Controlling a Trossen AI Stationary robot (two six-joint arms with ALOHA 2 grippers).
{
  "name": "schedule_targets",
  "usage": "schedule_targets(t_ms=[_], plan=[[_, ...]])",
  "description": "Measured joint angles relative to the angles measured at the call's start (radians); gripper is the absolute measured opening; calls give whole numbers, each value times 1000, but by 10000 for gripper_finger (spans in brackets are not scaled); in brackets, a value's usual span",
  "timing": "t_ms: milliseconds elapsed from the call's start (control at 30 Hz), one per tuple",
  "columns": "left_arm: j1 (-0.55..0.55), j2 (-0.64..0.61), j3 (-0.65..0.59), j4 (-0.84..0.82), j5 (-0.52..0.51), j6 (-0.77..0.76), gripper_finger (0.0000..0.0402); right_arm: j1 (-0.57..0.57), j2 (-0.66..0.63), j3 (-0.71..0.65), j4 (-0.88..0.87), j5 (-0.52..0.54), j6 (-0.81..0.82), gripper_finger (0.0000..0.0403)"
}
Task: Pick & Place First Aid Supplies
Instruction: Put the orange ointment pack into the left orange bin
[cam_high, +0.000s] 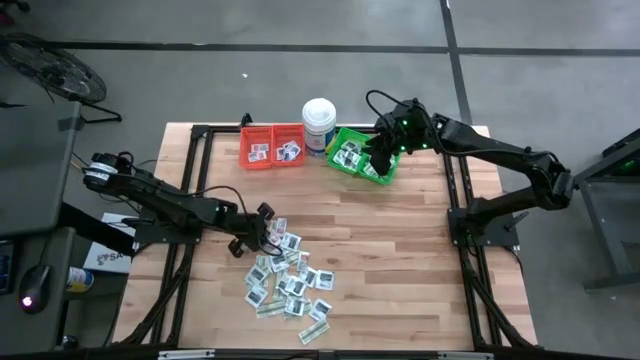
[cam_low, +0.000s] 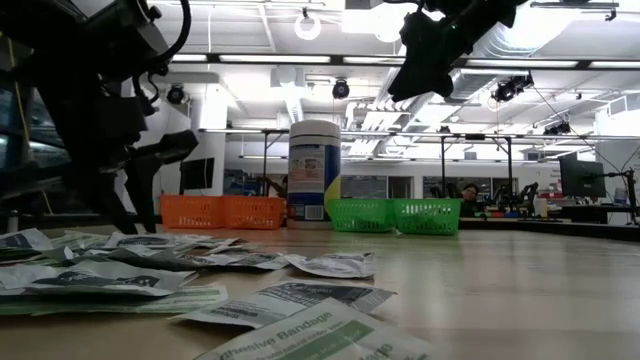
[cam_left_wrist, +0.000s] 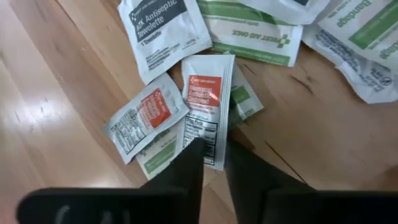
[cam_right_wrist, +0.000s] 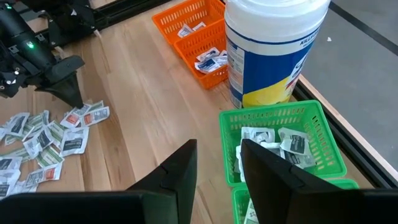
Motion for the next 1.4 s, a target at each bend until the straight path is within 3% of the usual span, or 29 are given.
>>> schedule_targets(t_ms=[267,767,1400], plan=[[0,0,0,-18,21,-31,3,0,0,0,0,0,0,119],[1,-62,-1,-59,23,-86,0,0,0,0,-6,0,0,119],[1,-96,249,-420,-24,-101,0,0,0,0,-6,0,-5,119]])
